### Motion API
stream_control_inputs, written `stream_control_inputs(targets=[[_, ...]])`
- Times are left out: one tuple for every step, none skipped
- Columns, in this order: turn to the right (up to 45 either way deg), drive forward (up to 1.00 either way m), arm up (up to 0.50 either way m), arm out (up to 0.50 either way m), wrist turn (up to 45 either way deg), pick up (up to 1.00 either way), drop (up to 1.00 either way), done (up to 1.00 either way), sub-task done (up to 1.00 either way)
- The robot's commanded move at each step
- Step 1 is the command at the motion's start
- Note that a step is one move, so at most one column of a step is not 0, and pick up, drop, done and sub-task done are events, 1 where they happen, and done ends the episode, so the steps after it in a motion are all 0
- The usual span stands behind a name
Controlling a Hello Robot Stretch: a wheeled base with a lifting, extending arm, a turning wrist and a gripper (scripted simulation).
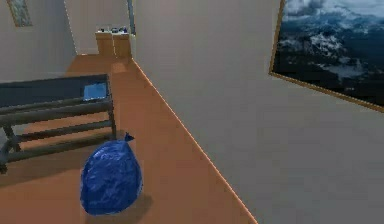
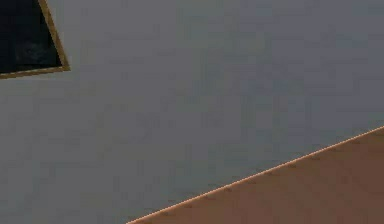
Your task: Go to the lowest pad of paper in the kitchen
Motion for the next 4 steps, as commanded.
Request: stream_control_inputs(targets=[[0.0, 1.00, 0.00, 0.00, 0.0, 0.00, 0.00, 0.00, 0.00], [3.0, 0.00, 0.00, 0.00, 0.0, 0.00, 0.00, 0.00, 0.00], [0.0, 0.40, 0.00, 0.00, 0.0, 0.00, 0.00, 0.00, 0.00], [-21.0, 0.00, 0.00, 0.00, 0.0, 0.00, 0.00, 0.00, 0.00]])
